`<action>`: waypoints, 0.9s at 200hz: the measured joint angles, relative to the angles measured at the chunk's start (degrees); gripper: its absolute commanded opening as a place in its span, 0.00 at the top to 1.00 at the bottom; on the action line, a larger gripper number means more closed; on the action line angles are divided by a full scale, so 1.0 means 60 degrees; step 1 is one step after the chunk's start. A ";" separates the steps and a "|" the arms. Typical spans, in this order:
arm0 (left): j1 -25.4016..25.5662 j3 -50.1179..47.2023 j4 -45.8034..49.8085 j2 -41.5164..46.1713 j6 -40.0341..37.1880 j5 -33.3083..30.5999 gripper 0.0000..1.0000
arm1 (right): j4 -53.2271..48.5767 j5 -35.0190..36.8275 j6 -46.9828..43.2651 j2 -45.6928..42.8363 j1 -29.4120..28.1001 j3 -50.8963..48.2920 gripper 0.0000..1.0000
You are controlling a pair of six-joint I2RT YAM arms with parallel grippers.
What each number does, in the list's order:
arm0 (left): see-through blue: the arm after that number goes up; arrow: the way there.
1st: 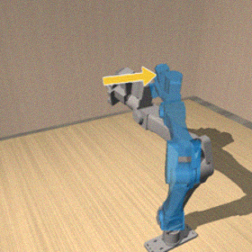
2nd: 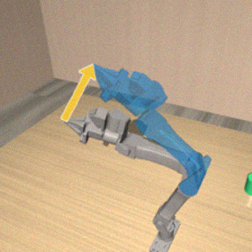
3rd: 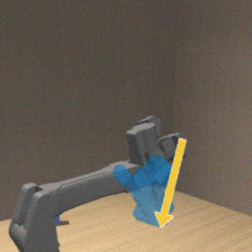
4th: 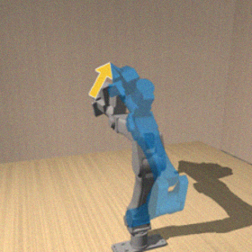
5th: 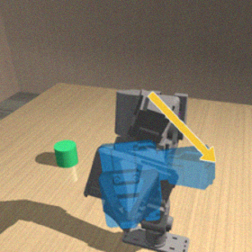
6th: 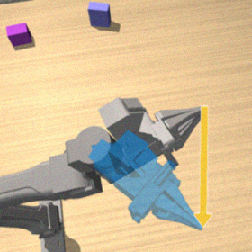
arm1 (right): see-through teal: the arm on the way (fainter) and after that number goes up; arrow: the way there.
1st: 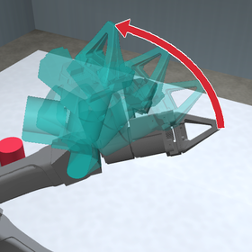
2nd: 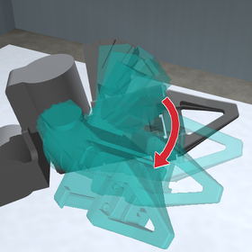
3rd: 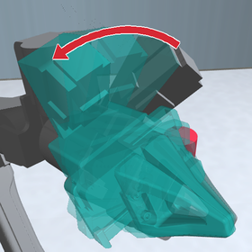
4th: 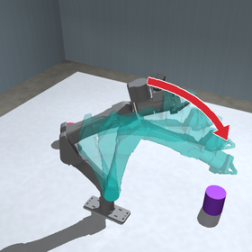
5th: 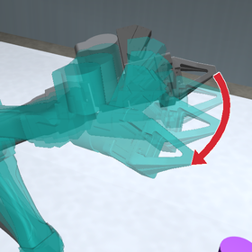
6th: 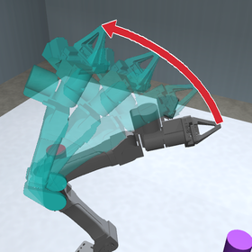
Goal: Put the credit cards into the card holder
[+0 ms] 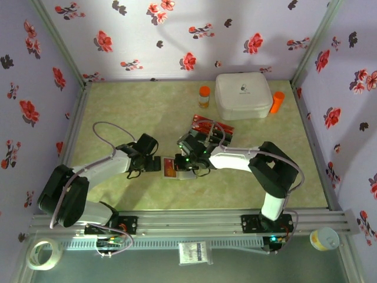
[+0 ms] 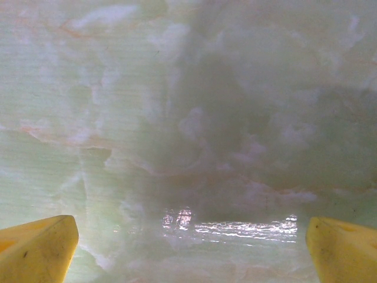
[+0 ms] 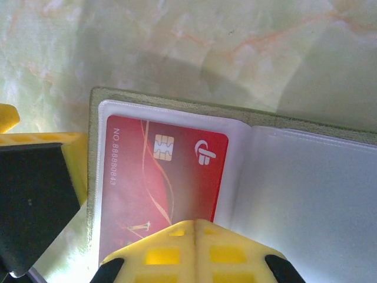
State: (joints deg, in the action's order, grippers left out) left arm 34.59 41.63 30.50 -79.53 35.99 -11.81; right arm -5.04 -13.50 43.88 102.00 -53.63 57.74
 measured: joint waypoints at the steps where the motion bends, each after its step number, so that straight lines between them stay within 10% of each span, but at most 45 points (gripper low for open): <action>1: 0.0000 0.0000 0.0000 0.0000 0.0000 0.0000 0.00 | 0.0000 0.0000 0.0000 0.0000 0.0000 0.0000 0.96; 180: -0.0106 0.0375 0.0120 0.0393 0.0448 0.1002 0.00 | 0.0656 -0.0543 0.0186 0.0685 0.0000 -0.0007 0.98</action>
State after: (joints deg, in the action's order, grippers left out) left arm 33.95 43.88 31.22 -77.17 38.68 -5.80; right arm -1.10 -16.75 44.99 106.10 -53.63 57.69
